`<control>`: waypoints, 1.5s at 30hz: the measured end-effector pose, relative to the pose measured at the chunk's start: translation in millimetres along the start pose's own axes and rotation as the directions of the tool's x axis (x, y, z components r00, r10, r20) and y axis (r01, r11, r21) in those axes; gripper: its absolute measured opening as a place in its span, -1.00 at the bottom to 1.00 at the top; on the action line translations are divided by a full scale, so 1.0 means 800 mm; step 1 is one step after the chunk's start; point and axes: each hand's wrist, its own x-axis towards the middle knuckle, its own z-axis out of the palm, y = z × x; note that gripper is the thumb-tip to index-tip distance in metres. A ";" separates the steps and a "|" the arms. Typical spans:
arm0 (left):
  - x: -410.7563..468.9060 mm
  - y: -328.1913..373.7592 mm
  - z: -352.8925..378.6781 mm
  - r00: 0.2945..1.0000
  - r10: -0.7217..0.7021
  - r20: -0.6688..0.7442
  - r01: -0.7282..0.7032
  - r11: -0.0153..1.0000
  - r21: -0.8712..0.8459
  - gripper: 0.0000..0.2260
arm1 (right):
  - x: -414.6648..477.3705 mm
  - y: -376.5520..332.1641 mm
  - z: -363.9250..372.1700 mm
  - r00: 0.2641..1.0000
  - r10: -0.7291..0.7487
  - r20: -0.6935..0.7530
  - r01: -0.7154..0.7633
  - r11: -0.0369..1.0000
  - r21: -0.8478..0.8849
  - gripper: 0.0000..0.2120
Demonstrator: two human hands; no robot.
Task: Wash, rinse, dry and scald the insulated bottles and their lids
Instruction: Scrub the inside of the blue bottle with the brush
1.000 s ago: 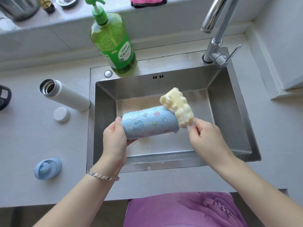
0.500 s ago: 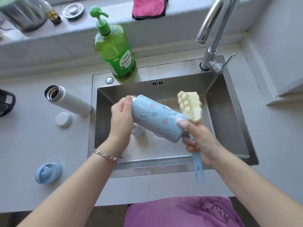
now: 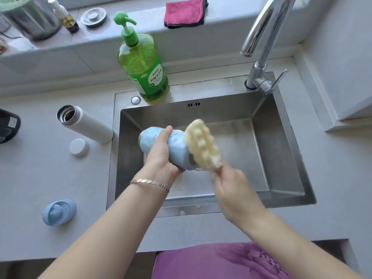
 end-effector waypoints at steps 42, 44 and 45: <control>-0.023 0.012 -0.064 0.791 -0.123 0.599 -0.234 0.844 0.483 -0.60 | 0.014 0.018 -0.038 0.992 0.029 0.122 -0.046 0.989 0.141 -0.68; -0.019 0.007 -0.063 0.780 -0.066 0.622 -0.325 0.807 0.494 -0.51 | 0.013 0.014 -0.039 0.986 -0.024 0.168 0.010 0.996 0.089 -0.75; -0.019 0.002 -0.062 0.778 -0.039 0.627 -0.364 0.786 0.500 -0.50 | 0.017 0.012 -0.039 0.982 -0.032 0.189 0.019 0.997 0.071 -0.78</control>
